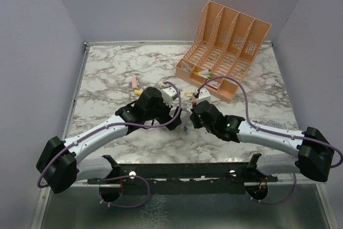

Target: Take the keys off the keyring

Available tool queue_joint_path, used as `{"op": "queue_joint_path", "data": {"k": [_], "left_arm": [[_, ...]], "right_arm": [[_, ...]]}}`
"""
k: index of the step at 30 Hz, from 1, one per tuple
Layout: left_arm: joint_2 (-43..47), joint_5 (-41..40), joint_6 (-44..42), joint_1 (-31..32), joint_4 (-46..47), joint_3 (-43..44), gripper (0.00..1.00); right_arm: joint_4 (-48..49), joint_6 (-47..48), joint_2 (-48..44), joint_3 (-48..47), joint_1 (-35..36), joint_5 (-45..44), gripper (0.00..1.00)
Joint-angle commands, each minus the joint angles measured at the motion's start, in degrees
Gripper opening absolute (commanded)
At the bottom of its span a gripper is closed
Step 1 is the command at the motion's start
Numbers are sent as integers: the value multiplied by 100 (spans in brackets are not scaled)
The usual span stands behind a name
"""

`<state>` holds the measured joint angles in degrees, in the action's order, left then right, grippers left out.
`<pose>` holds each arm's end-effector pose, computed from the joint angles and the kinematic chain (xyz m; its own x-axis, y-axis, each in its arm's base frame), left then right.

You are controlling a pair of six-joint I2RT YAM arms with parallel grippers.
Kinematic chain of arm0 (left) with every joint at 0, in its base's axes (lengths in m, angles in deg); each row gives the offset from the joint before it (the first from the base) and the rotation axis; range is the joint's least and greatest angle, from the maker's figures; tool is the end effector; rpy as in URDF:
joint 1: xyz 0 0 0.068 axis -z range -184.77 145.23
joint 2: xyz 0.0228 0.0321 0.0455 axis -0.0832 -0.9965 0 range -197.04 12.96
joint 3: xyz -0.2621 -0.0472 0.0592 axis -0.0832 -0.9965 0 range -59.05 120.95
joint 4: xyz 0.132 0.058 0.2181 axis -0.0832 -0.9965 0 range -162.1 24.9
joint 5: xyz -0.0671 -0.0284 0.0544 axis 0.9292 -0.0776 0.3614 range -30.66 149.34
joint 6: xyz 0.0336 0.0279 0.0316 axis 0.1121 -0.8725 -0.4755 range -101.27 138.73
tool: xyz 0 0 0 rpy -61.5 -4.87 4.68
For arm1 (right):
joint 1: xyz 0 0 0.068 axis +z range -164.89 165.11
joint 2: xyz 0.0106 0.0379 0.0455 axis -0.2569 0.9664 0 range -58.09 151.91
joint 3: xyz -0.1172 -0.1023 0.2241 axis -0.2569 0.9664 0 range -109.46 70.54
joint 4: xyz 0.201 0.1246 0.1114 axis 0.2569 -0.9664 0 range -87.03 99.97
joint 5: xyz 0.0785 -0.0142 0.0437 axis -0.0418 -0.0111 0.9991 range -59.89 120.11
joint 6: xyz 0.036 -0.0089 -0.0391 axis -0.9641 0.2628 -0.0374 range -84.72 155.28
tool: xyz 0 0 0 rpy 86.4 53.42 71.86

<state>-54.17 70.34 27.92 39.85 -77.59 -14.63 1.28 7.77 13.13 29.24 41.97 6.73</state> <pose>0.1771 -0.1845 0.2546 -0.5331 0.3055 -0.7890 0.7246 0.6464 -0.2392 0.1543 0.2105 0.2267 -0.5793 -0.1117 -0.8074 -0.3737 0.9167 0.1413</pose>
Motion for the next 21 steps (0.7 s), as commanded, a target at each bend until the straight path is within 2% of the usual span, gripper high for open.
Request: {"op": "queue_joint_path", "data": {"k": [1, 10, 14, 21], "left_arm": [[-222, 681, -1078, -99, 143, 132, 96], [-353, 1762, -2431, -240, 905, -499, 98], [-726, 2259, -3436, -239, 922, -400, 99], [-1431, 2603, -3918, -265, 877, -80, 96]], "right_arm": [[40, 377, -92, -161, -26, 224, 0], [181, 612, -84, -169, -26, 476, 0], [299, 702, -141, -92, -26, 564, 0], [442, 738, -199, 5, -26, 678, 1]]}}
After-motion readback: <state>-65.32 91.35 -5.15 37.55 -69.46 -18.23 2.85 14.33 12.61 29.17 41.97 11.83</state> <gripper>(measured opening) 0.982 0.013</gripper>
